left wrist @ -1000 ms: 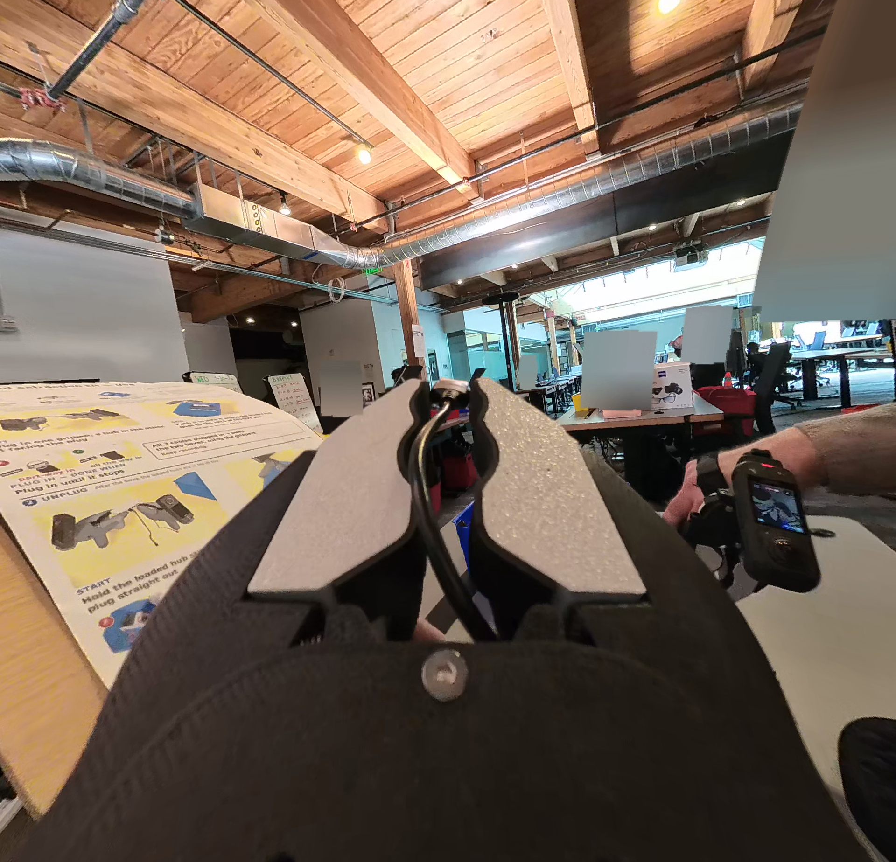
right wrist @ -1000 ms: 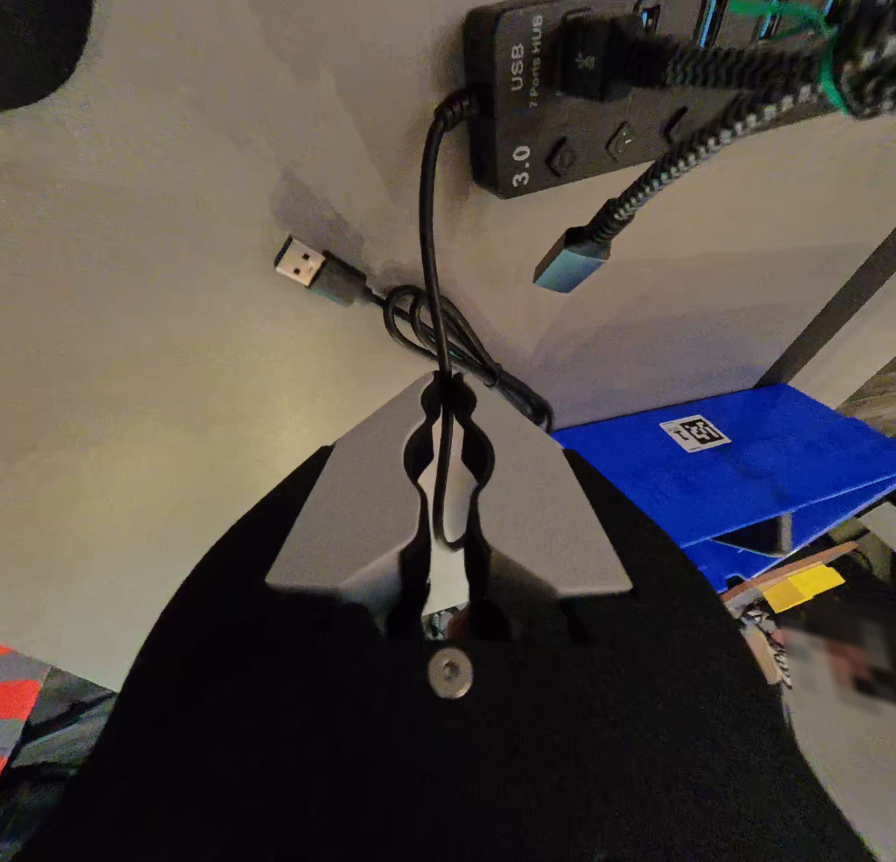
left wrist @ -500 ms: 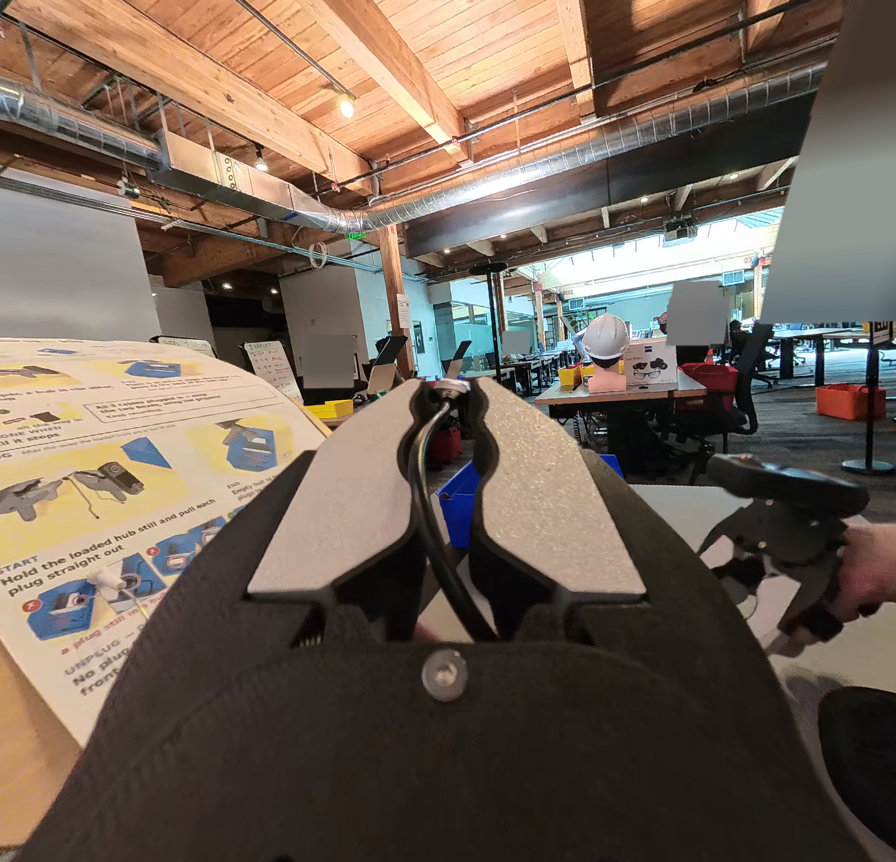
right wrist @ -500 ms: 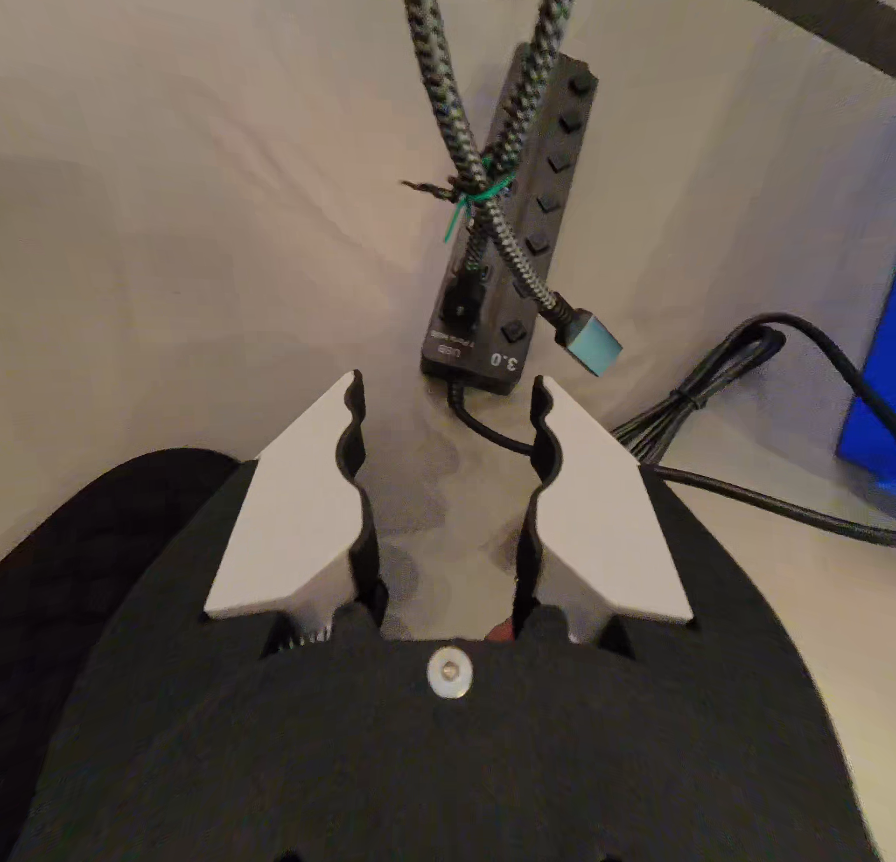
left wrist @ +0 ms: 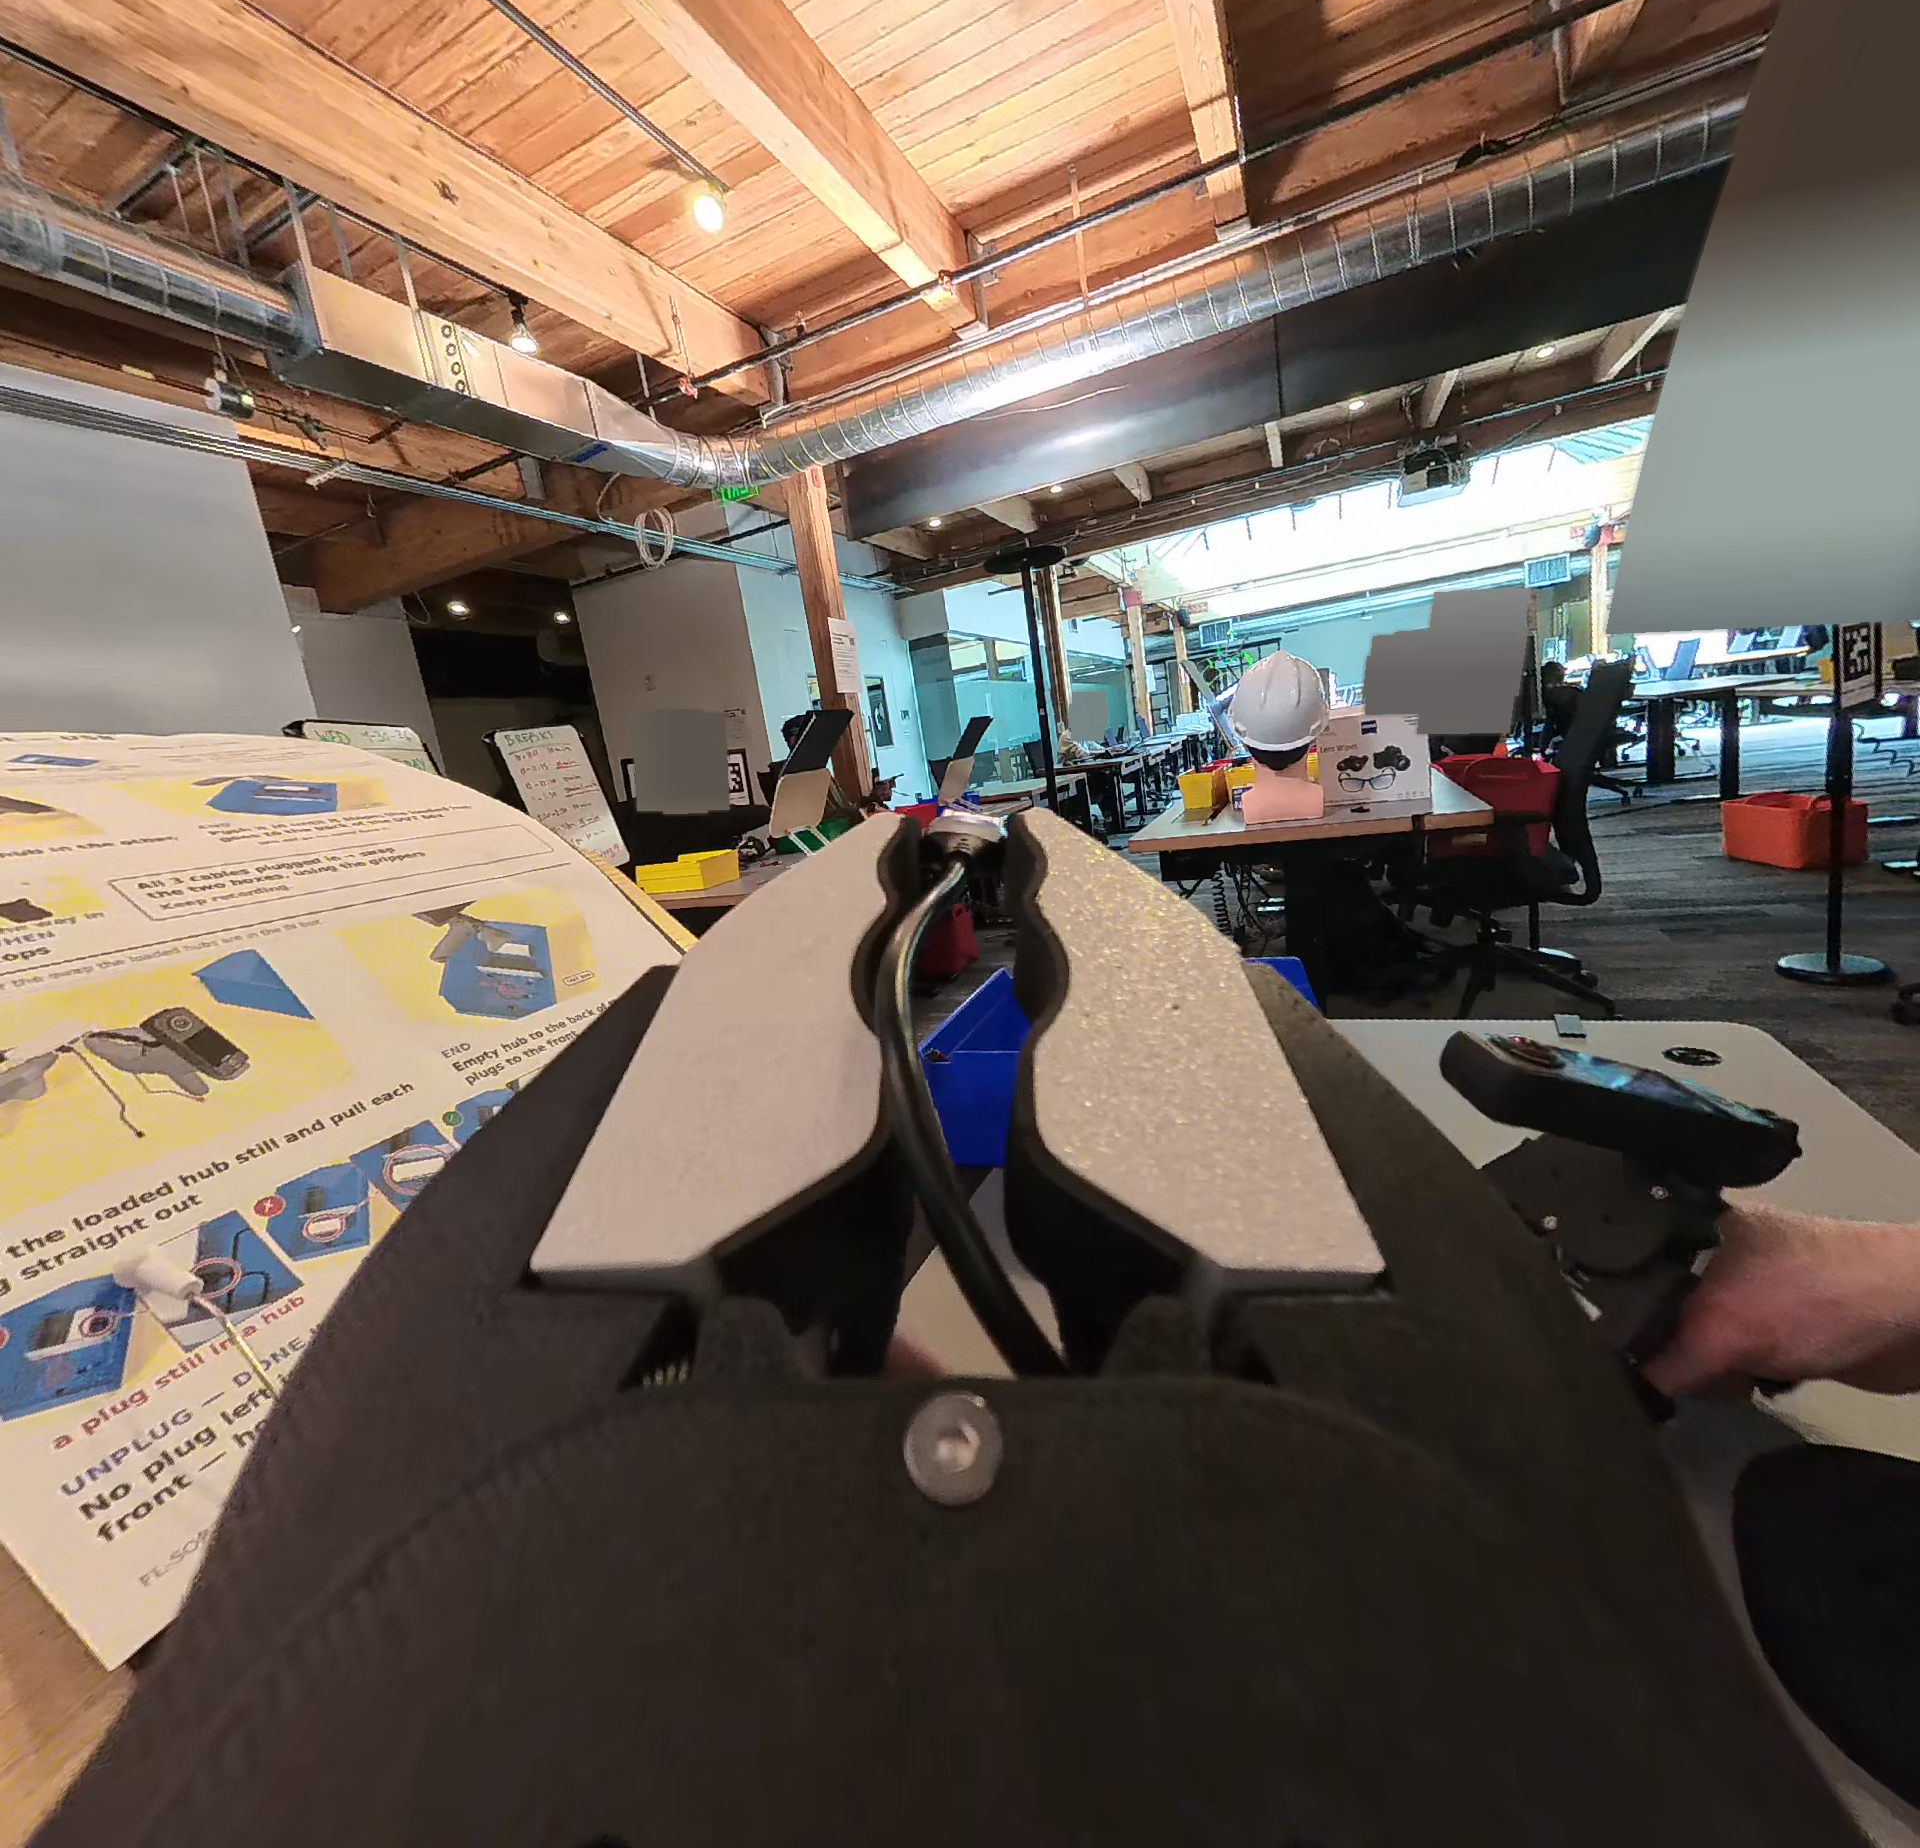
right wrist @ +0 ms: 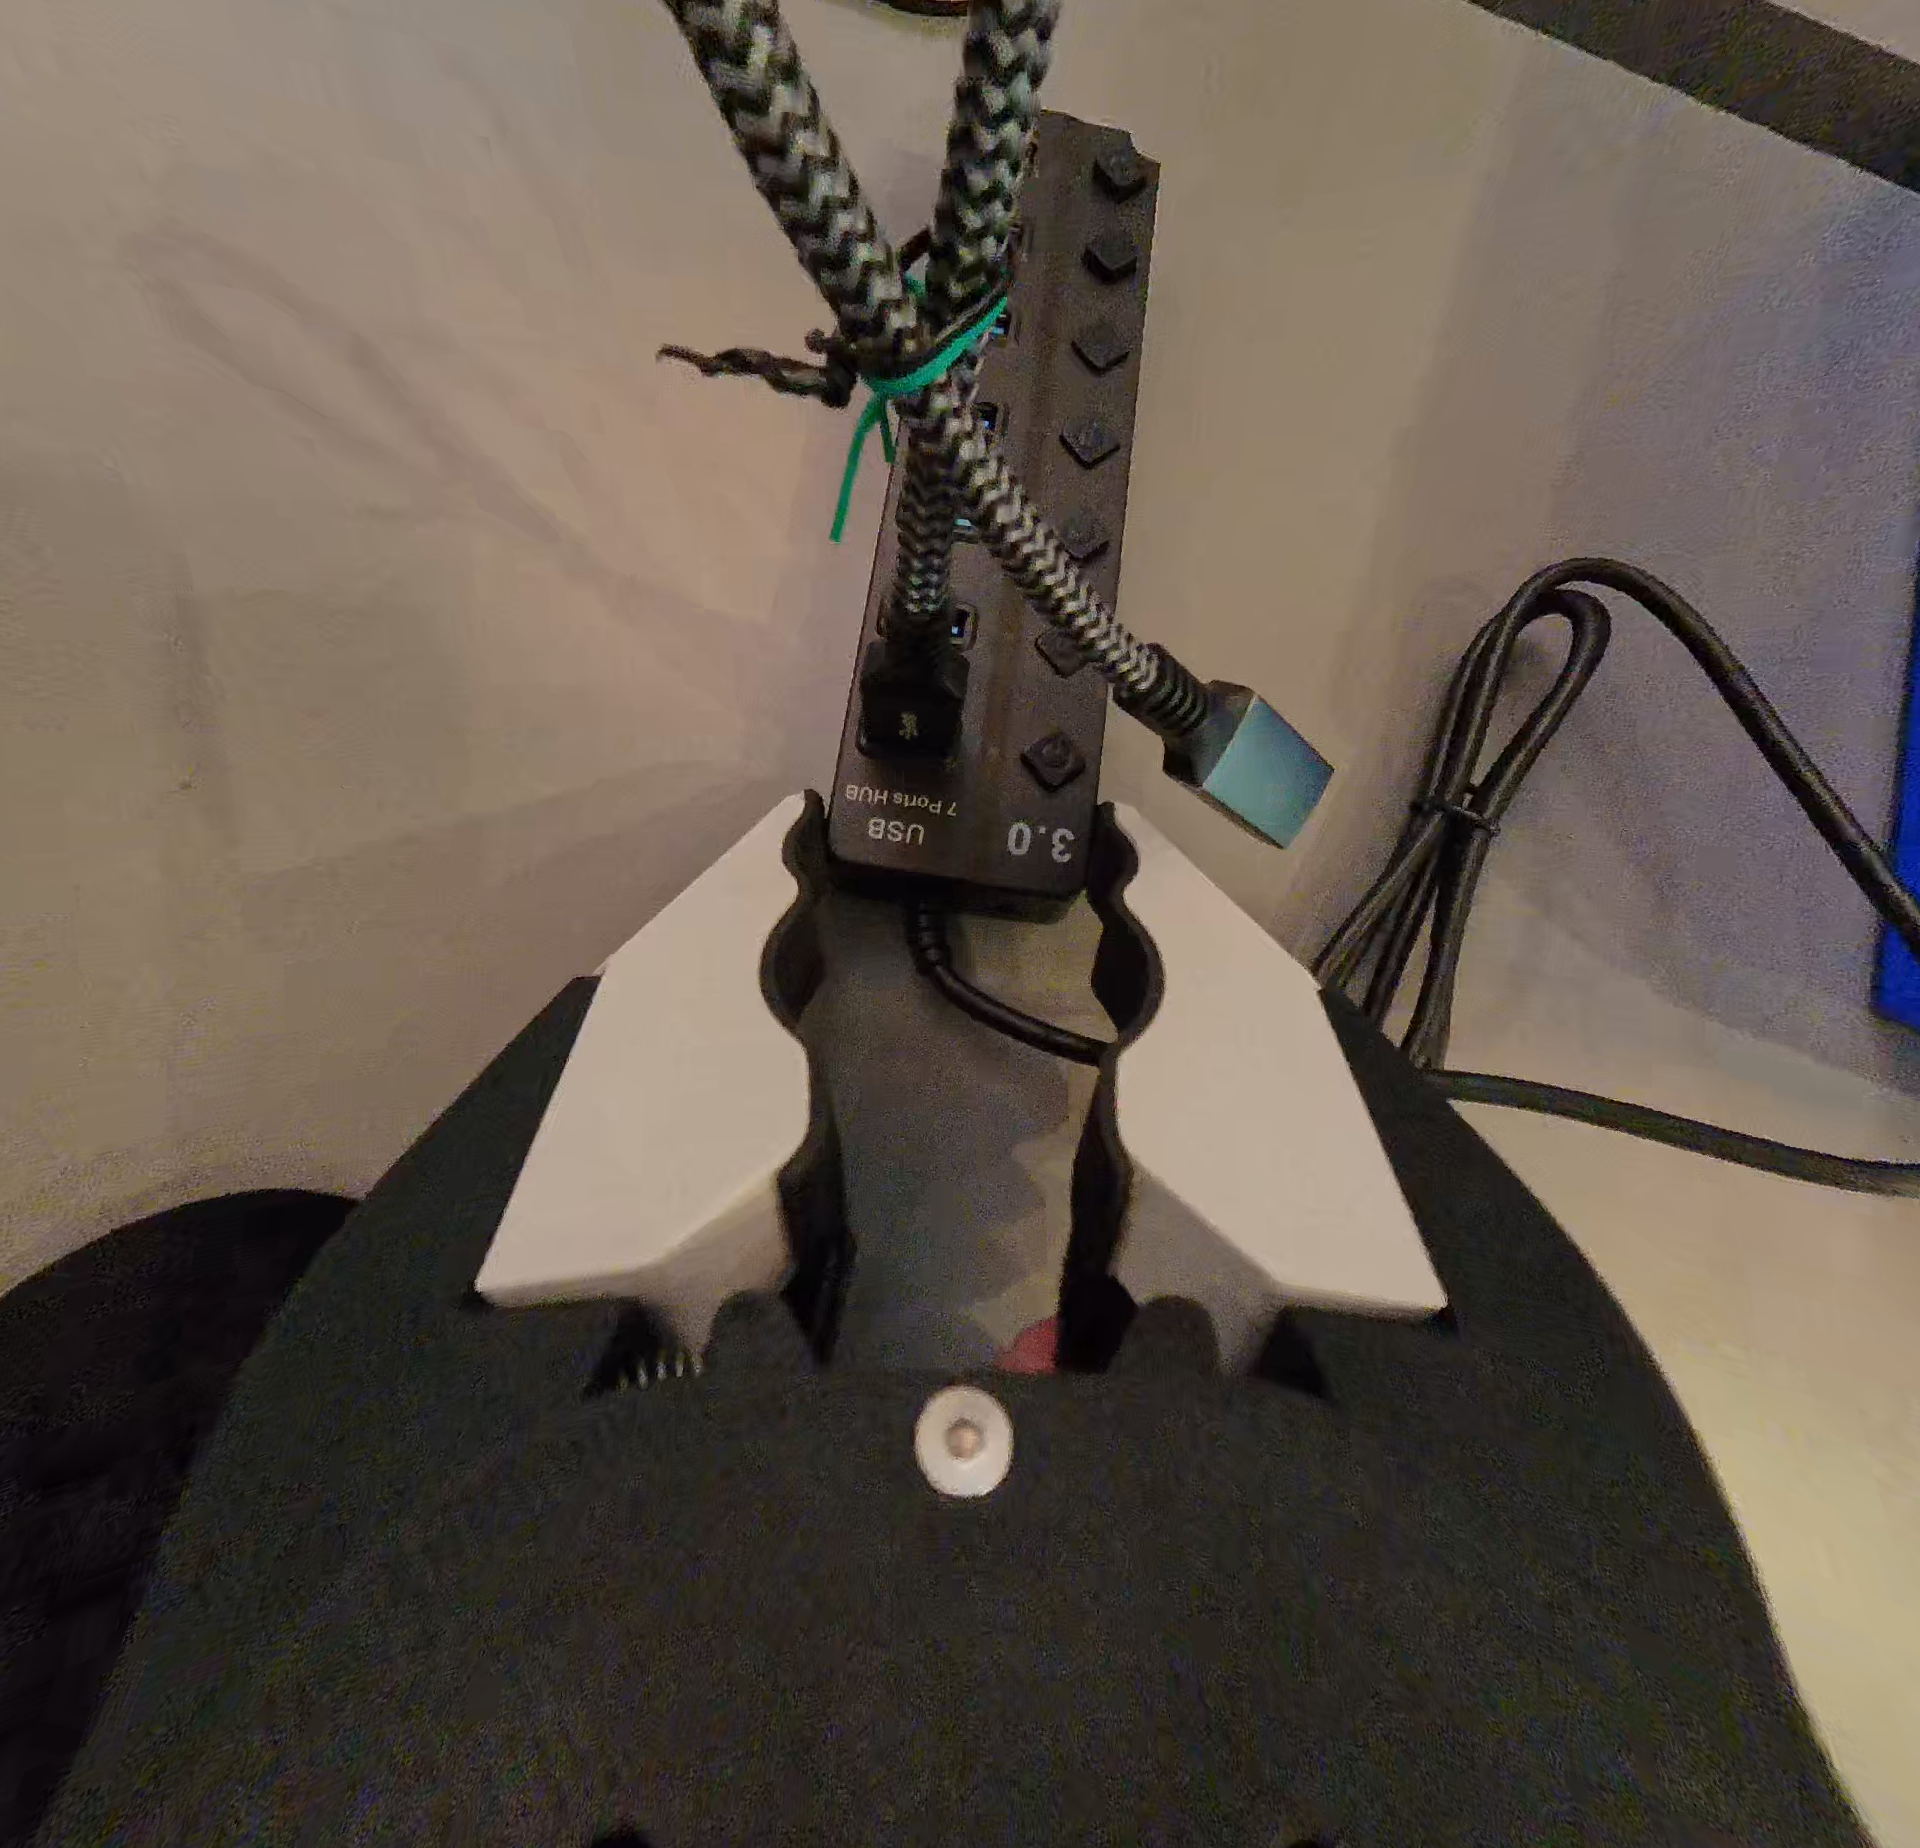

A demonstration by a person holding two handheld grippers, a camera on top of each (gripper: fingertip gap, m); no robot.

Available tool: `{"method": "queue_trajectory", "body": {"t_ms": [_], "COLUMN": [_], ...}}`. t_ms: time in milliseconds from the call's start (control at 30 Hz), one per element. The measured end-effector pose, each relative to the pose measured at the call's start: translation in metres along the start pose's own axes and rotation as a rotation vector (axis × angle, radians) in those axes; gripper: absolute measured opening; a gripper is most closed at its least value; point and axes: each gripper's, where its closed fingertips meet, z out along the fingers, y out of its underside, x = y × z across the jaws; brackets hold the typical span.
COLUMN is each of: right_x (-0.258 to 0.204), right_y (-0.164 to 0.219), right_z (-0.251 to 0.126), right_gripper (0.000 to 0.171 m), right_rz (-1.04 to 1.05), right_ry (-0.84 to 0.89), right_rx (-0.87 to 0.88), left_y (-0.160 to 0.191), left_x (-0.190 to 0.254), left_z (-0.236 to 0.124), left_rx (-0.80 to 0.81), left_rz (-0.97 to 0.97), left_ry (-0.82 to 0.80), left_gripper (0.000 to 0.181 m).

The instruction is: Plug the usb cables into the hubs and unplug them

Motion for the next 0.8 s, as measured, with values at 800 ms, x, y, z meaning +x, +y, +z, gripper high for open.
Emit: {"method": "queue_trajectory", "body": {"t_ms": [800], "right_x": [0.007], "right_y": [-0.076], "right_z": [-0.106], "right_gripper": [0.049], "right_rz": [-0.437], "right_ry": [-0.266], "right_rx": [-0.286], "left_y": [0.014], "left_x": [0.016], "left_z": [0.013], "left_rx": [-0.031], "left_rz": [-0.014], "left_ry": [0.051], "left_gripper": [0.015]}}
